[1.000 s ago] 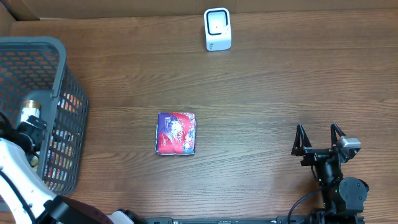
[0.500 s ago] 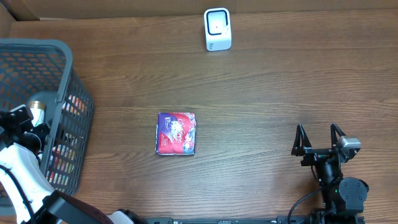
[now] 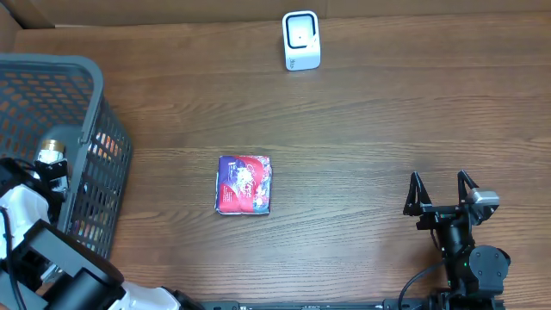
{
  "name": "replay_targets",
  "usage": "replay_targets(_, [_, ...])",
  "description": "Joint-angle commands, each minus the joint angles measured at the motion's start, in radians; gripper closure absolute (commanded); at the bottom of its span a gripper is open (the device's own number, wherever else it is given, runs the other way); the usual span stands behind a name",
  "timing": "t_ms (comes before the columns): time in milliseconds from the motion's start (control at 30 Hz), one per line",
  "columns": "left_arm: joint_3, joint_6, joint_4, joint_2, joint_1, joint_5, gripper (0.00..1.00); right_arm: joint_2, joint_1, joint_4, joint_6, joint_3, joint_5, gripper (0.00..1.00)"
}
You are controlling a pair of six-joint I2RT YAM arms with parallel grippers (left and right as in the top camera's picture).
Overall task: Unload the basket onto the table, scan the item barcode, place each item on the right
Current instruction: 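Reach the left gripper back into the basket and grasp the yellow snack bag, then carry the yellow snack bag out and drop it beside the packet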
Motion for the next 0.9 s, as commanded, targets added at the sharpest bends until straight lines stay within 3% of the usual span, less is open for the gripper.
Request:
replay_targets(0, [-0.008,0.002,-0.006,0.068,0.002,-0.010,0.28,-0.007,-0.002,0.005,-0.008,-0.010,0.011,0.00])
replay_targets(33, [-0.008,-0.003,-0.005,0.073,0.002,-0.010,0.47,-0.007,-0.002,0.005,-0.008,-0.010,0.011,0.00])
replay_targets(100, [-0.008,-0.010,-0.003,0.074,0.002,-0.009,0.96,-0.007,-0.002,0.005,-0.008,-0.010,0.011,0.00])
replay_targets(367, [0.105,-0.270,-0.080,0.057,0.001,0.039,0.96,-0.007,-0.002,0.005,-0.008,-0.010,0.011,0.00])
replay_targets(633, [0.585,-0.390,-0.445,-0.005,-0.037,0.080,0.96,-0.007,-0.002,0.005,-0.008,-0.010,0.011,0.00])
replay_targets(867, [0.972,-0.447,-0.613,-0.098,-0.084,0.101,0.96,-0.007,-0.002,0.005,-0.008,-0.010,0.011,0.00])
